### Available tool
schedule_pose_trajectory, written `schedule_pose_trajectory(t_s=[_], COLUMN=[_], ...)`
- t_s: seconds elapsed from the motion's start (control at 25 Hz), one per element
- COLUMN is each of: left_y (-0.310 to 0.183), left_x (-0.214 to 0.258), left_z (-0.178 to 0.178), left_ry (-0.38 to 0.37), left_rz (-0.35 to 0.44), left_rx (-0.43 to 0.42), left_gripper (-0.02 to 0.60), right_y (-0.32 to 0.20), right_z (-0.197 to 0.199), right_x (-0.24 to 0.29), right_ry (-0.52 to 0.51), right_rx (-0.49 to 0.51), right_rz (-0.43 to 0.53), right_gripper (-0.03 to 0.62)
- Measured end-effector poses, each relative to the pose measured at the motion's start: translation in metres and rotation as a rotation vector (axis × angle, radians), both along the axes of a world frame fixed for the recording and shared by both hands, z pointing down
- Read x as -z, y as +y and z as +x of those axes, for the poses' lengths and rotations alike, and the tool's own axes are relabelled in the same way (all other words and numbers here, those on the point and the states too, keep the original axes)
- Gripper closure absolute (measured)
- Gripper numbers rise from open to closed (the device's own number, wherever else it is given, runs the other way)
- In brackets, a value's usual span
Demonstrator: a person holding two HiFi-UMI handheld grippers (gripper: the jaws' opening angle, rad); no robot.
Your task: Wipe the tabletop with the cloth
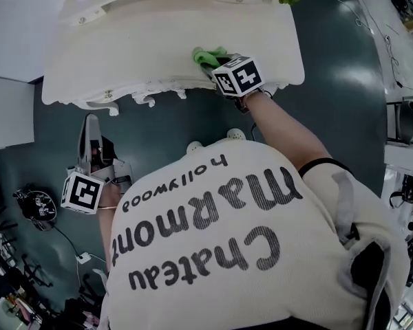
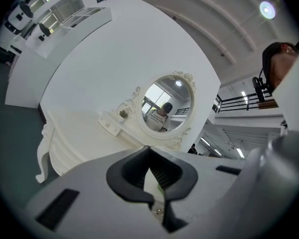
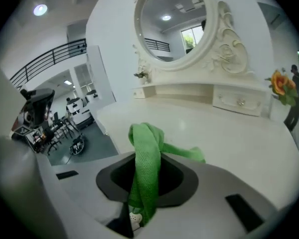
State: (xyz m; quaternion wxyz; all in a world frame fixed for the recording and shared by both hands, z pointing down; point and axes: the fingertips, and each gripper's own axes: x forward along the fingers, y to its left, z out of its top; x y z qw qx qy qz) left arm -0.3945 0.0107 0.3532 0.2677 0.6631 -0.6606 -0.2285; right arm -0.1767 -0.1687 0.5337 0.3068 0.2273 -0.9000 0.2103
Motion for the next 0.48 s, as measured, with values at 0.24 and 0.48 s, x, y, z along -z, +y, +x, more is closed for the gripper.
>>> schedule_pose_trajectory(t_s=[0.24, 0.48], left_y=[0.034, 0.049], left_x=[-0.01, -0.017], left_z=[-0.035, -0.051], left_ry=[0.006, 0.017], left_rz=[-0.011, -0.004], left_rx=[0.045, 0.049], left_gripper=[0.575, 0.575], right_y=[0.017, 0.019], right_z=[-0.045, -0.068], right_x=[-0.006, -0.012], right_ry=[0.063, 0.133], right_rx=[0.054, 0.099], right_rz=[0.063, 0.182], right_gripper=[0.502, 0.5])
